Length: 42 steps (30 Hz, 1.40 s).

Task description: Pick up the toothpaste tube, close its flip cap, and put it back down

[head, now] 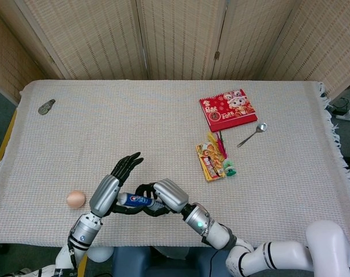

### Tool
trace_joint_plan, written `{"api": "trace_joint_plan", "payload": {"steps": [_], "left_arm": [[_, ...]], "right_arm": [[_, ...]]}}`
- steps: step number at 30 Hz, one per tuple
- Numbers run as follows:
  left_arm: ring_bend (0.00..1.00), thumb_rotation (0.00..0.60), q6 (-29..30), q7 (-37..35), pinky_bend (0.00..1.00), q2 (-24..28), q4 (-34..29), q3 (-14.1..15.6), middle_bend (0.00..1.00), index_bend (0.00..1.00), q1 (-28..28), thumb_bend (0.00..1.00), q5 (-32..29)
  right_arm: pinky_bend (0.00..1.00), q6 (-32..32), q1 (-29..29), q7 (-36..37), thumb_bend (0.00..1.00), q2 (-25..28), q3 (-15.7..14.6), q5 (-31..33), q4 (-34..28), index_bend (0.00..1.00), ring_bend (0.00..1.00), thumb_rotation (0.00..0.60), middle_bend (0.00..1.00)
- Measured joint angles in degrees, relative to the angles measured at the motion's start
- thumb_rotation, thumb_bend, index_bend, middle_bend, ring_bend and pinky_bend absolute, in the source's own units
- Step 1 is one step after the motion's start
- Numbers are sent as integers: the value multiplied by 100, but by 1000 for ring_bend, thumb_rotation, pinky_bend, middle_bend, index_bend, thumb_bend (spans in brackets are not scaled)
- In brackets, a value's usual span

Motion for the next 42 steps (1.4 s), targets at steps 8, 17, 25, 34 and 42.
{"api": "trace_joint_plan", "payload": {"steps": [8, 17, 25, 34, 42], "left_arm": [[0, 187, 69, -137, 0, -185, 31, -18, 0, 13, -1, 64, 1], [0, 173, 116, 30, 0, -305, 95, -20, 0, 12, -9, 64, 28], [0, 170, 123, 163, 0, -295, 121, -31, 0, 12, -1, 64, -19], [0, 167, 245, 280, 0, -52, 180, -38, 0, 11, 68, 65, 52], [0, 166, 325, 485, 0, 283, 457, 38, 0, 20, 190, 65, 85]], "right_arm": [[583, 115, -69, 183, 823, -235, 67, 8, 50, 757, 717, 600, 611], [590, 163, -125, 251, 826, -405, 117, 25, 86, 766, 722, 600, 617], [590, 124, -159, 217, 827, -380, 155, 76, 32, 766, 723, 600, 617], [590, -54, -174, -284, 827, 132, 74, 99, -118, 765, 720, 600, 617], [541, -651, -19, -1715, 826, 1012, -30, 667, -331, 707, 651, 600, 548]]}}
